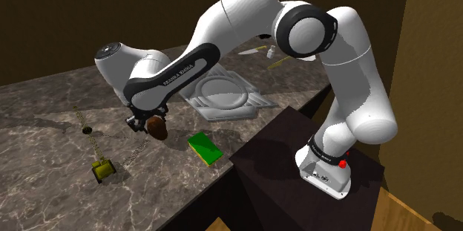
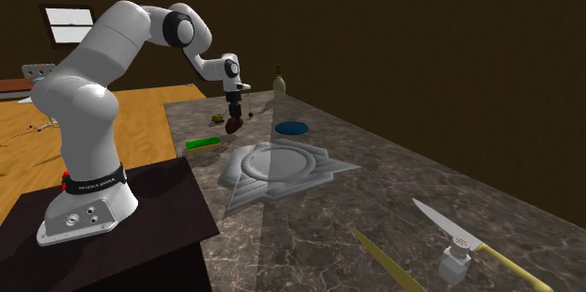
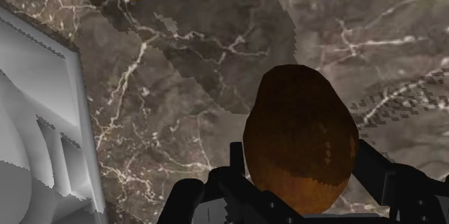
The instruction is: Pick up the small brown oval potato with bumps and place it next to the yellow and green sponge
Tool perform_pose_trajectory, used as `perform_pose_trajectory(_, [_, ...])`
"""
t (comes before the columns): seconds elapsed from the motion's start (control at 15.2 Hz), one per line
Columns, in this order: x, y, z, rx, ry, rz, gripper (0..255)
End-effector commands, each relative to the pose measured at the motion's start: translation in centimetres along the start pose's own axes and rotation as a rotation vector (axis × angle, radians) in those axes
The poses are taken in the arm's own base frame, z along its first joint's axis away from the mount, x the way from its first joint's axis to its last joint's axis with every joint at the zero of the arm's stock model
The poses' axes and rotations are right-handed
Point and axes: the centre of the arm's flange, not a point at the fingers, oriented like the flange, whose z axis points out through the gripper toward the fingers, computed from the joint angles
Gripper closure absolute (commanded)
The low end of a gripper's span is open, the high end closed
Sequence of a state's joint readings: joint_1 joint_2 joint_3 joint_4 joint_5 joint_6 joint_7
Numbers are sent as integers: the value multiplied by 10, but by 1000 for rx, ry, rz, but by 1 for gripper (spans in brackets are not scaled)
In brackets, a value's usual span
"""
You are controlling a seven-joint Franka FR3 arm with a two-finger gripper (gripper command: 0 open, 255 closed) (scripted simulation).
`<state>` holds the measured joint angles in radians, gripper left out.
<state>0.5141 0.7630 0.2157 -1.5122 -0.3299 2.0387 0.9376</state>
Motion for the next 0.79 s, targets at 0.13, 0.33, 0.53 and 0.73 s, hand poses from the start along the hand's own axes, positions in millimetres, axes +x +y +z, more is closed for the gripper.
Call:
perform_pose_trajectory(0.13, [-2, -3, 3, -4, -7, -4, 0])
perform_pose_trajectory(0.33, [-2, -3, 4, -4, -7, -3, 0])
perform_pose_trajectory(0.53, [-3, -2, -9, -4, -7, -4, 0])
perform_pose_trajectory(0.73, [-2, -2, -46, -4, -7, -4, 0])
